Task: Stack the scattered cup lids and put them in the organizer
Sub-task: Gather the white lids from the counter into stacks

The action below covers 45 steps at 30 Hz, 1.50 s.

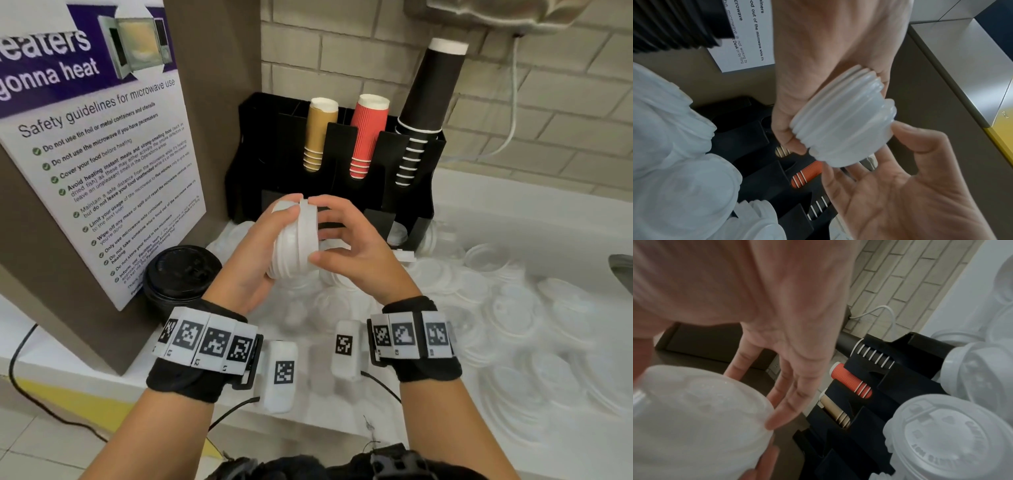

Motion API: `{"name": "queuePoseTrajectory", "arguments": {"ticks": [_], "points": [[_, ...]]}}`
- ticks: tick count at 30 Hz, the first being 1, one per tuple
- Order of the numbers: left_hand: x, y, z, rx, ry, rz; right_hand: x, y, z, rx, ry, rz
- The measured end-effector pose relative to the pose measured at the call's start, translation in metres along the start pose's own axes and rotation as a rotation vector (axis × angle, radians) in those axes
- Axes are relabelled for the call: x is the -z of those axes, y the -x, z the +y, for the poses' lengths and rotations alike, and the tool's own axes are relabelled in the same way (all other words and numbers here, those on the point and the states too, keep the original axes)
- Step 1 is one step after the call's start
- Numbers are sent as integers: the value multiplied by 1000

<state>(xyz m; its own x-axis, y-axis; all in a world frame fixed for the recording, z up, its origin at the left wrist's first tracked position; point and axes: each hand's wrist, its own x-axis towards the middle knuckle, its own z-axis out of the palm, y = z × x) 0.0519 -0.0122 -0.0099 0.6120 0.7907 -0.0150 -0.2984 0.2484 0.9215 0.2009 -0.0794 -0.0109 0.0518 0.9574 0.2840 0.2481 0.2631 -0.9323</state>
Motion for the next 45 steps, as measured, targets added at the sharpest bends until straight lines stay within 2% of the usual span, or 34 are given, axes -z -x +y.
{"name": "queuePoseTrajectory", "arguments": {"ticks": [9,14,16,18,22,25,28,30,34,36,40,45], "points": [[-10,3,-3,-46,-9,48,-5,2,-1,-8,-2,12],[-7,0,-5,-59,-14,8,-5,-1,0,1,-2,-13],[-5,-3,-2,-87,-38,64,-4,-7,-2,5,4,-33],[-1,-6,7,-133,-23,147,4,-17,-4,-12,55,16],[17,-4,34,-231,-2,260,43,-36,-2,-95,326,253],[33,0,45,-258,3,290,67,-43,8,-190,489,281],[42,2,49,-265,16,321,64,-49,15,-293,608,156],[44,2,50,-258,23,335,45,-58,18,-290,687,13],[43,0,50,-245,33,309,-24,-83,32,-223,894,-461],[42,0,50,-242,32,303,-58,-89,43,-220,1043,-622],[43,0,49,-240,11,310,-88,-91,61,-214,1265,-693],[45,0,49,-222,35,322,-92,-94,68,-197,1365,-694]]}}
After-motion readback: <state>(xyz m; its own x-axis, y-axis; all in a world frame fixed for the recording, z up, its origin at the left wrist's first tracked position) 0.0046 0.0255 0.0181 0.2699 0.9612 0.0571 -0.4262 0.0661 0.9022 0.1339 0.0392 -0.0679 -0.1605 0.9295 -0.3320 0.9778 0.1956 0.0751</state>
